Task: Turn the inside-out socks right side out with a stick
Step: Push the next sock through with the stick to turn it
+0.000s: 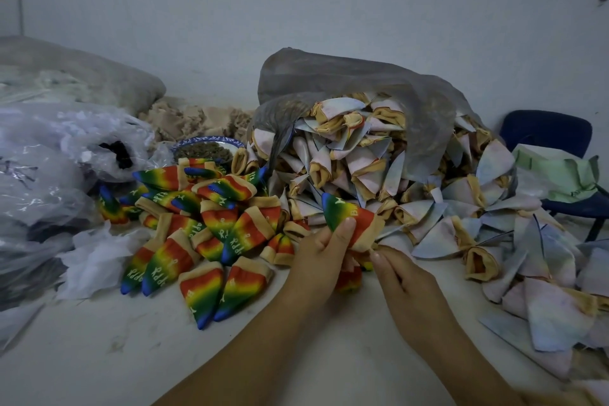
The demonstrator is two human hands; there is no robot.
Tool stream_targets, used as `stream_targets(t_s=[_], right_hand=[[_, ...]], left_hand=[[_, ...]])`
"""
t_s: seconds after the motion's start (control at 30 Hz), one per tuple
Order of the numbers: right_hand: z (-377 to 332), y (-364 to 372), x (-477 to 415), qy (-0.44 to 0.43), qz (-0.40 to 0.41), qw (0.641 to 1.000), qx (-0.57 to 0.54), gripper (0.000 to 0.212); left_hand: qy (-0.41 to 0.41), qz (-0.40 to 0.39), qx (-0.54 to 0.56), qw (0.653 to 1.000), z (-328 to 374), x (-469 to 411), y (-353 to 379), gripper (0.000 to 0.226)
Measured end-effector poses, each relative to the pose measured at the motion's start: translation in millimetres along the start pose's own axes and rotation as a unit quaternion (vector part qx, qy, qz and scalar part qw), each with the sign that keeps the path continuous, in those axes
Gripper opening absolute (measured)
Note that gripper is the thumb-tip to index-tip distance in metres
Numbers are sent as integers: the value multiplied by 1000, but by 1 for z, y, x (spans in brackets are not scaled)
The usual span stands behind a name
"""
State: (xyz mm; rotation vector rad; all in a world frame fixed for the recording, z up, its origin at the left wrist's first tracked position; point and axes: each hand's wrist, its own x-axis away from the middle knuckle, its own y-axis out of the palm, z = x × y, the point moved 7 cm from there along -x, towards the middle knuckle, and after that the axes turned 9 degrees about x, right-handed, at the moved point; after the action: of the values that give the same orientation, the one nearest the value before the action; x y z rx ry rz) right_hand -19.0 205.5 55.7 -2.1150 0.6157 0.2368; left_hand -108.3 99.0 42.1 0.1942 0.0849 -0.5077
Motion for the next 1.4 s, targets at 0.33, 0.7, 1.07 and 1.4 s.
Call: stream_targets(t_s=[0.33,0.7,1.07,1.4], right_hand=[[26,-21,-2,6,44,985,169,26],[18,-21,1,-6,35,981,189,30],[19,-30,1,12,58,979,197,33],[18,-30,5,58,72,980,178,31]], left_hand=[[3,-7,94,996,1,-13,-18,32],[-13,-19,133,991,1,-13,-17,61],[-28,-2,105,994,6,-10,-15,45],[-9,-34,214,976,2,-14,-9,36]])
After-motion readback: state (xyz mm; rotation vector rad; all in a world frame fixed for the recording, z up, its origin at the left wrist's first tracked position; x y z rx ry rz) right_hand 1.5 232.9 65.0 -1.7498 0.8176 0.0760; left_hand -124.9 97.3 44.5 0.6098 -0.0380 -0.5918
